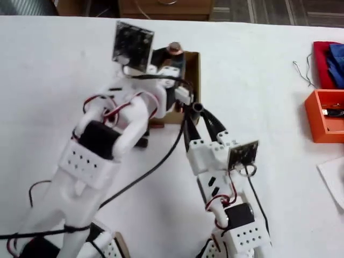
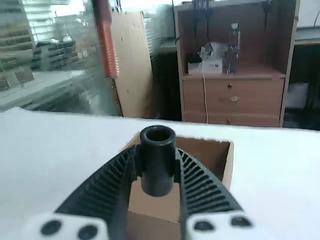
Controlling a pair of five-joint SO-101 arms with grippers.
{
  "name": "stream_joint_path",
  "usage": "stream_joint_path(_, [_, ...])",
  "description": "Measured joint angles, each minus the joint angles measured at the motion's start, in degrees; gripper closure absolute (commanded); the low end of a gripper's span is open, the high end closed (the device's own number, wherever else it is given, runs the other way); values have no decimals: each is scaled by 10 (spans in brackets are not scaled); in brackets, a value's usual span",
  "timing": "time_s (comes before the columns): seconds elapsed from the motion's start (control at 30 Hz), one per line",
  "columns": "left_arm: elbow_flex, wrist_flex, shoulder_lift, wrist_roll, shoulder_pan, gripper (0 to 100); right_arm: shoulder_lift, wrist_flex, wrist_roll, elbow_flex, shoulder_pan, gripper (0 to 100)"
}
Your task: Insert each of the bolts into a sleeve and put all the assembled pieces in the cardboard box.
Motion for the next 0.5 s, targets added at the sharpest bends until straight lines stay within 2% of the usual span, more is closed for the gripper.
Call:
stream_joint_path(0.2, [-26,9,25,4,31,975,1,-35,62,1,-11,978])
stream_joint_path(0.33, [-26,36,25,57,39,975,1,-37,71,1,-9,978])
stream_joint_path(0.5, [-30,60,25,78,40,974,1,-37,71,1,-10,978])
